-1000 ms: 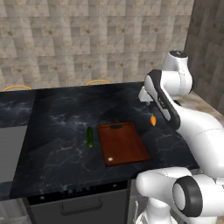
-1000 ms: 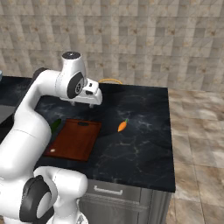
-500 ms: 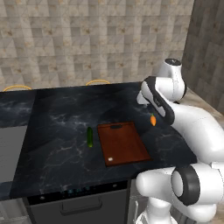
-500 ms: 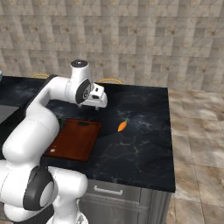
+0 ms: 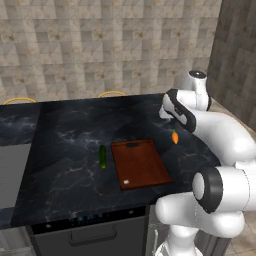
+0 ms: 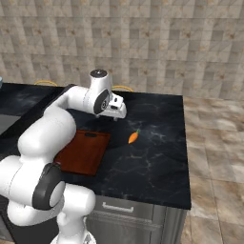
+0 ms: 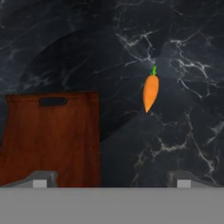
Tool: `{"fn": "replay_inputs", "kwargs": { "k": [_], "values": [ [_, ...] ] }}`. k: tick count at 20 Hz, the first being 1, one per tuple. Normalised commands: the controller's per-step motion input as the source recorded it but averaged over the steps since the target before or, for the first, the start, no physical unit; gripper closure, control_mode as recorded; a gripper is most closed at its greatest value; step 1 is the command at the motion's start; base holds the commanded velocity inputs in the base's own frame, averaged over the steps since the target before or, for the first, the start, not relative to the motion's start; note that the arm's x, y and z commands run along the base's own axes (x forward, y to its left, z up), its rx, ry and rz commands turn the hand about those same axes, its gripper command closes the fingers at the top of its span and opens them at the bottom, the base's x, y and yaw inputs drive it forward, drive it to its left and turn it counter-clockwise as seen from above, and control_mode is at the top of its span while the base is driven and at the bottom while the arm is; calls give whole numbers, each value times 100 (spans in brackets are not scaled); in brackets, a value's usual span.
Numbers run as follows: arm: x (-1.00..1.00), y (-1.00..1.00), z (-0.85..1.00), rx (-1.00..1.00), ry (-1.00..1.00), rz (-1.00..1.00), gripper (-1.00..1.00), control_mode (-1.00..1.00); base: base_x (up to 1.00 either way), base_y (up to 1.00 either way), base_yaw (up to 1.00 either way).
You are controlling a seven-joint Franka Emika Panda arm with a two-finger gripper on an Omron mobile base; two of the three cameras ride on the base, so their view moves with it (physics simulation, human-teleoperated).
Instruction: Place the two vegetables and bowl onto the tray for setting up a vegetable dip station.
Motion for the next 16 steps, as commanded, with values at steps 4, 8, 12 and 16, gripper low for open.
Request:
{"fn": "replay_inputs", "kwargs": {
  "k": [4, 8, 12, 16],
  "values": [
    [40, -23, -30, 0, 0, -3, -100, -100, 0, 0, 0],
    [42, -22, -32, 0, 0, -1, -100, -100, 0, 0, 0],
    [40, -26, -33, 0, 0, 0, -100, -100, 0, 0, 0],
    [35, -26, -31, 0, 0, 0, -100, -100, 0, 0, 0]
  ]
}}
